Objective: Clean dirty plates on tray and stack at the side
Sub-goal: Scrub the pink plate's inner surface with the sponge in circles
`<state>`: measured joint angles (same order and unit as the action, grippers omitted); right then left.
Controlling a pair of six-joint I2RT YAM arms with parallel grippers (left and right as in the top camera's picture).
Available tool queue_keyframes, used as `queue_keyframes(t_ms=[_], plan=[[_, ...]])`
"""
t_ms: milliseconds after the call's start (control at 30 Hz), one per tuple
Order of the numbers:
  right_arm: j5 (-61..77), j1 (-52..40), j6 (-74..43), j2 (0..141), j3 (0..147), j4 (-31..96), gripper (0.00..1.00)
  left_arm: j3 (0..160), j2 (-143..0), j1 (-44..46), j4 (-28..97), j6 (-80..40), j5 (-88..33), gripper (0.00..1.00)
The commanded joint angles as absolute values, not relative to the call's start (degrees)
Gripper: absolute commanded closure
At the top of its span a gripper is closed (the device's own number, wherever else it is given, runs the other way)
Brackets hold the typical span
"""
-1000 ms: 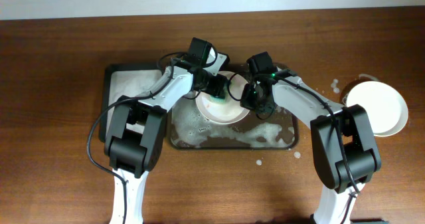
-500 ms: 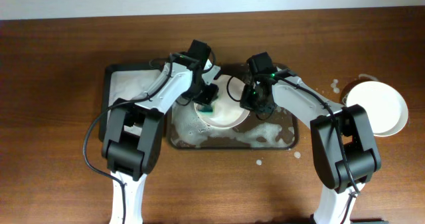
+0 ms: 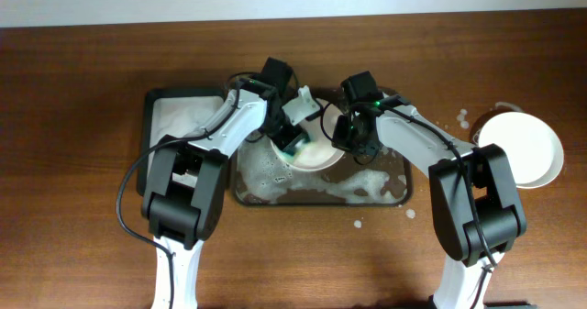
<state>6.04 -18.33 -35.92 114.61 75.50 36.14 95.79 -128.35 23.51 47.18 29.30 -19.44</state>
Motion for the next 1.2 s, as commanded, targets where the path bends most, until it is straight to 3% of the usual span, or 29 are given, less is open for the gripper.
queue_keyframes(t_ms=[0, 133, 267, 400, 633, 733, 900, 1033, 1167], plan=[[5.6, -18.7, -35.6, 115.7, 75.5, 36.6, 0.96, 93.8, -133.9, 23.9, 38.7, 11.1, 9.4, 1.0], [5.6, -18.7, -35.6, 115.7, 75.5, 36.6, 0.96, 94.0, -134.1, 23.9, 35.8, 1.2, 16.1, 1.0], [10.1, -18.5, -35.2, 115.7, 75.5, 35.4, 0.96, 98.0, -134.0, 23.9, 44.5, -7.7, 15.6, 1.0], [18.0, -16.6, -32.2, 115.7, 75.4, 33.8, 0.96, 105.7, -134.0, 23.8, 56.3, -3.3, -4.3, 1.0], [31.4, -10.7, -30.5, 115.7, 67.7, 23.7, 0.96, 107.0, -134.0, 18.3, 63.1, 7.8, -36.7, 1.0], [31.3, -10.5, -30.5, 115.7, 67.4, 22.9, 0.96, 107.0, -134.0, 16.7, 64.2, 9.0, -42.4, 1.0], [31.3, -10.5, -30.7, 115.7, 67.4, 22.9, 0.96, 103.7, -134.2, 18.6, 60.2, 7.6, -33.7, 1.0], [31.3, -10.5, -30.7, 115.7, 67.4, 22.9, 0.96, 99.3, -134.2, 21.1, 50.6, -3.0, -10.8, 1.0], [31.3, -10.5, -30.7, 115.7, 67.4, 22.9, 0.96, 99.2, -134.2, 22.4, 48.2, -3.9, 11.0, 1.0]])
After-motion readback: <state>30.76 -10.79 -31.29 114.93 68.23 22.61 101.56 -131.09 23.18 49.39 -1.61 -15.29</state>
